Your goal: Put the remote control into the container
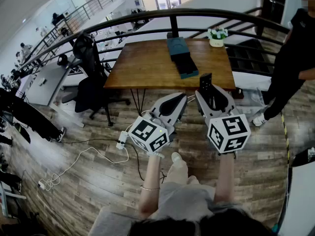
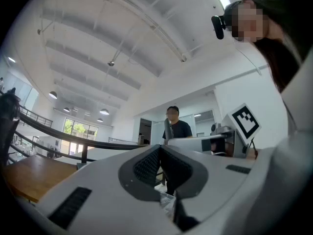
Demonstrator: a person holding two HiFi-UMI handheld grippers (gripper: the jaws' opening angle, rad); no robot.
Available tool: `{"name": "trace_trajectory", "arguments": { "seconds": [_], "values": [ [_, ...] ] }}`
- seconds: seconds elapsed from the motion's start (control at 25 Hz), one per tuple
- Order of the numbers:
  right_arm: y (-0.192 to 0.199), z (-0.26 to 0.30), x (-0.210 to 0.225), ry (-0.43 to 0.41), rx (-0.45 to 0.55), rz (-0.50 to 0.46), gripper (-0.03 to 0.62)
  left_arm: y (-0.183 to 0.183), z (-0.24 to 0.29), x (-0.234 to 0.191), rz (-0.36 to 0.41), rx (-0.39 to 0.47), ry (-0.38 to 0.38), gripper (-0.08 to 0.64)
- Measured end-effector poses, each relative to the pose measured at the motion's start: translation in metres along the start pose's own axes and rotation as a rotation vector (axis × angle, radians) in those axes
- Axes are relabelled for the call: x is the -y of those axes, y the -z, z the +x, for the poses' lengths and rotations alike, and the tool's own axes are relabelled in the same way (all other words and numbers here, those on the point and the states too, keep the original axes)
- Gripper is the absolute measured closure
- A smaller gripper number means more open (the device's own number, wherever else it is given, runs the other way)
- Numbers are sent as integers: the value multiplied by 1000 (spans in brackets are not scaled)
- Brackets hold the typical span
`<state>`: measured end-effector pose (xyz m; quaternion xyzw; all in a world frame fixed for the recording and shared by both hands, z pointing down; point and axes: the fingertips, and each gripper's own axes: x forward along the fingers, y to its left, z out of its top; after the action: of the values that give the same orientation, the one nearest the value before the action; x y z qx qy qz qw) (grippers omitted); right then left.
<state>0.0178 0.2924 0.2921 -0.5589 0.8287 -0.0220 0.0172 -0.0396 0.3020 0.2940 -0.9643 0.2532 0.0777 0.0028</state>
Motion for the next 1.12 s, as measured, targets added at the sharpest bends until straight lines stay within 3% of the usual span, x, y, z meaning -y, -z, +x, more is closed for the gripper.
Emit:
{"name": "trace_trajectory", "arguments": {
  "seconds": [0.84,1.12],
  "values": [
    [13,2,8,-12,-29,19,390,13,6,0,-16,-19,-9,555],
    [18,28,20,-27,-45,43,390,20,17,-23,-20,-47,-22,557]
  ]
}}
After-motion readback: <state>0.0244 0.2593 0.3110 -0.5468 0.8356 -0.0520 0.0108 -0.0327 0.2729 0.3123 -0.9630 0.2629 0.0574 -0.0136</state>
